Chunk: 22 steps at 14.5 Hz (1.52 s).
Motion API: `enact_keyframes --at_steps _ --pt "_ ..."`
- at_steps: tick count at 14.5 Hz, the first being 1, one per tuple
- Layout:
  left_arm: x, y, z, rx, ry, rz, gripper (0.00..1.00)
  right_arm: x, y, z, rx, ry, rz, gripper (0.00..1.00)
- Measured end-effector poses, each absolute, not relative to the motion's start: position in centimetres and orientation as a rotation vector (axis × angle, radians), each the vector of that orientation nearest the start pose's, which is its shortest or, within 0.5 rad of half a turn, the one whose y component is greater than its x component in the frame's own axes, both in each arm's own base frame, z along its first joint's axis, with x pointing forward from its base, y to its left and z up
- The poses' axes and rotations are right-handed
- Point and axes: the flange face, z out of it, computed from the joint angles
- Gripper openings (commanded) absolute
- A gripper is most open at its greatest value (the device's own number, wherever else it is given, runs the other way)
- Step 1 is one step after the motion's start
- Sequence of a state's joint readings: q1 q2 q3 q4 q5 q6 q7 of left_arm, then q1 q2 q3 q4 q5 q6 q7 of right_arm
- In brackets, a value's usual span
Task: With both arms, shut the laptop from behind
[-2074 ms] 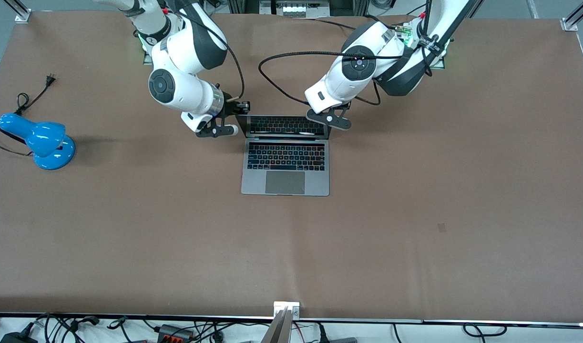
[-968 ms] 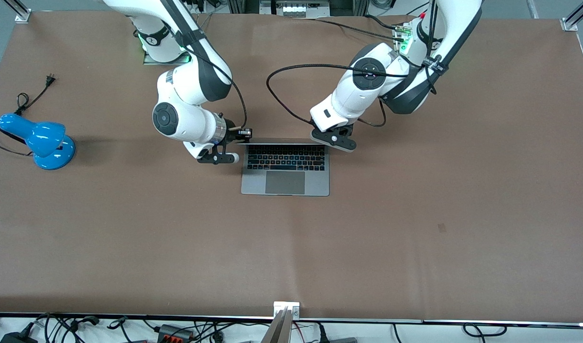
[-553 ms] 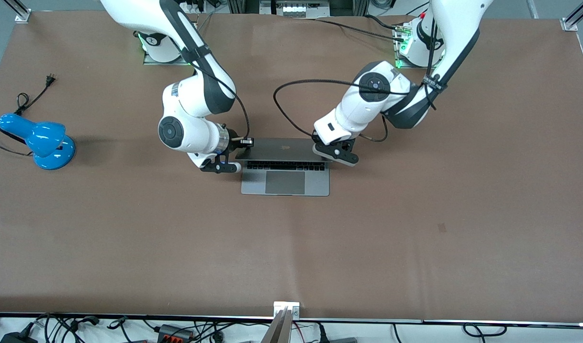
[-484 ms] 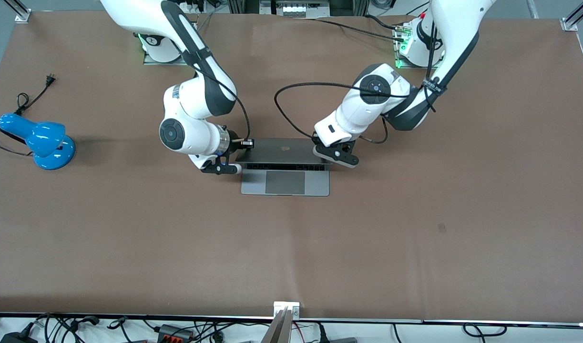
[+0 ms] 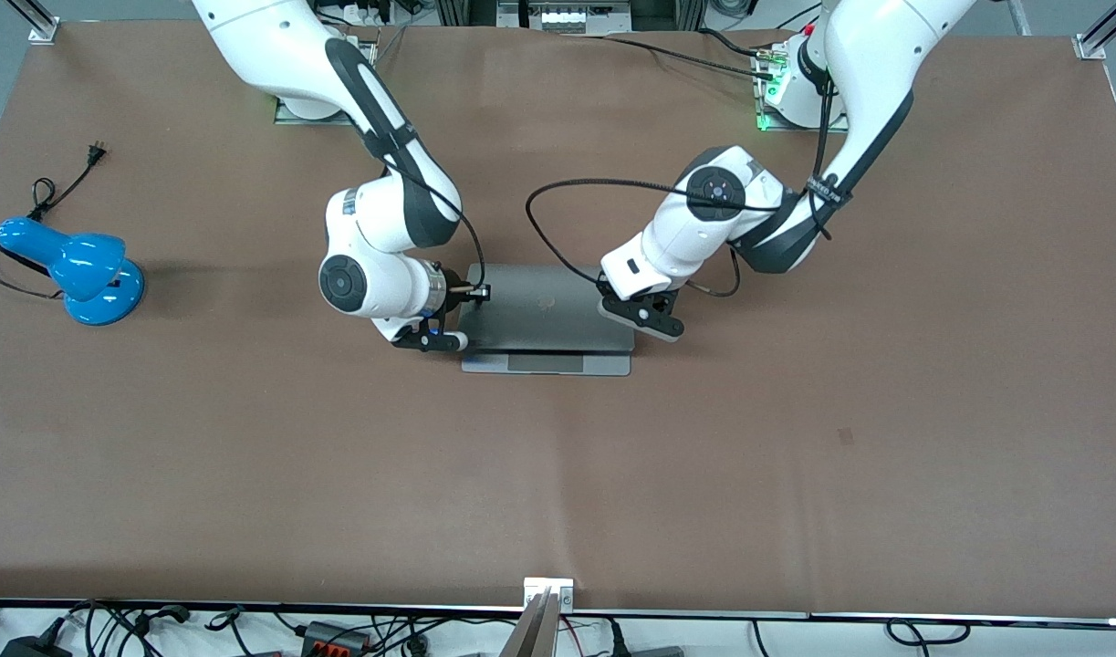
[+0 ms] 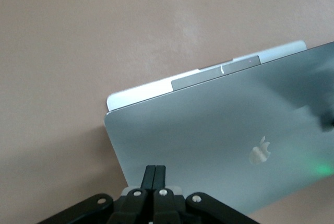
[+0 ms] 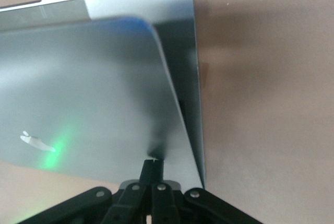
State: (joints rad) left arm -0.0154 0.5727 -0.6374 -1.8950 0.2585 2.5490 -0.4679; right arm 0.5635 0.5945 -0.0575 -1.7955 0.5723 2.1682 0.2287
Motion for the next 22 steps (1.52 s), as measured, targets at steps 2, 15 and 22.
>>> enact_keyframes --at_steps 2,15,22 --pt "54.2 -36.7 25.4 -3.376 0.438 -0.205 0.01 54.6 32.9 19.5 -2.804 0.137 0.492 0.0" --pt "54.1 -37.4 18.5 -3.4 0.427 -0.243 0.01 55.4 33.1 17.5 -2.813 0.149 0.482 0.0" --pt "55.5 -36.8 19.9 -3.396 0.406 -0.294 0.01 55.5 33.2 17.6 -2.813 0.151 0.469 0.0"
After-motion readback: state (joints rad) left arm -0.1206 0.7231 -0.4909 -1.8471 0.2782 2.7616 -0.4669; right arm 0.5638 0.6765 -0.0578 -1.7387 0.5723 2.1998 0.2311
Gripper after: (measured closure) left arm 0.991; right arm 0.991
